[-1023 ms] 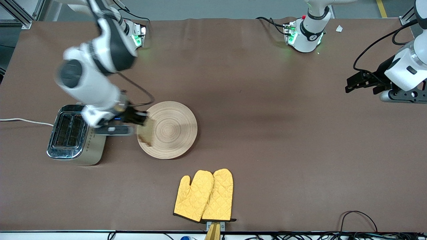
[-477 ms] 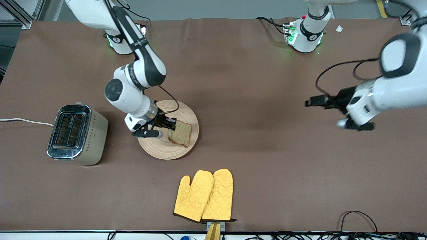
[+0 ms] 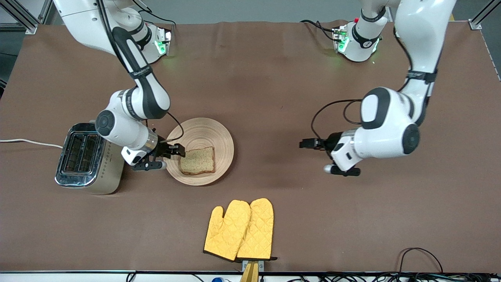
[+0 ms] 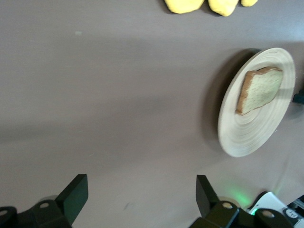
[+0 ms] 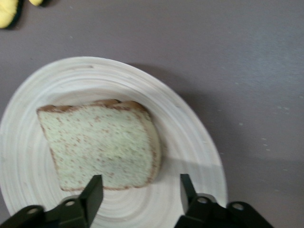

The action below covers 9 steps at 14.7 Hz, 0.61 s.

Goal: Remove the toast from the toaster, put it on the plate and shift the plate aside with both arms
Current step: 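Raise the right gripper away while the left gripper grasps the plate rim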

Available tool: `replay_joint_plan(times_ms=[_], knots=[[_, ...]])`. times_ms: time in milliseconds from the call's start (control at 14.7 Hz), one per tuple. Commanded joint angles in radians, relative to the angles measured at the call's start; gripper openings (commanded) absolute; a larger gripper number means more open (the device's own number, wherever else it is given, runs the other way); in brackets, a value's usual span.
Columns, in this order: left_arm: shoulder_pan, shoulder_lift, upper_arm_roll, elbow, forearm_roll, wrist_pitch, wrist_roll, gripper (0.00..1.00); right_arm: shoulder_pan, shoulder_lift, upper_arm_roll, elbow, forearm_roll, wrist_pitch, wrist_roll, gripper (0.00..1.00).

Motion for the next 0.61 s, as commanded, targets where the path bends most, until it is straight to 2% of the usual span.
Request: replay_joint_plan(times_ms=[0,136,273,341,545], knots=[[-0.043,0.077,0.004,0.04,-0.08,0.069,0.008,1.0,-0.026,-0.11,-0.02,-0.048,0.002,-0.128,-0.044,1.0],[-0.107,0.117,0.003,0.051,-0.136,0.167,0.008,1.0,-0.026,-0.207,-0.075,-0.024,-0.139,-0.283,-0.007,1.0],[-0.181,0.168,0.003,0.07,-0.265,0.253,0.011,1.0,-0.028,-0.255,-0.105,0.088,-0.326,-0.453,0.134,1.0],[-0.219,0.202,0.003,0.085,-0.335,0.304,0.018,1.0,-0.031,-0.268,-0.121,0.158,-0.389,-0.539,0.192,1.0],[-0.302,0.313,0.003,0.2,-0.419,0.393,0.018,1.0,-0.067,-0.295,-0.187,0.296,-0.419,-0.623,0.15,1.0]])
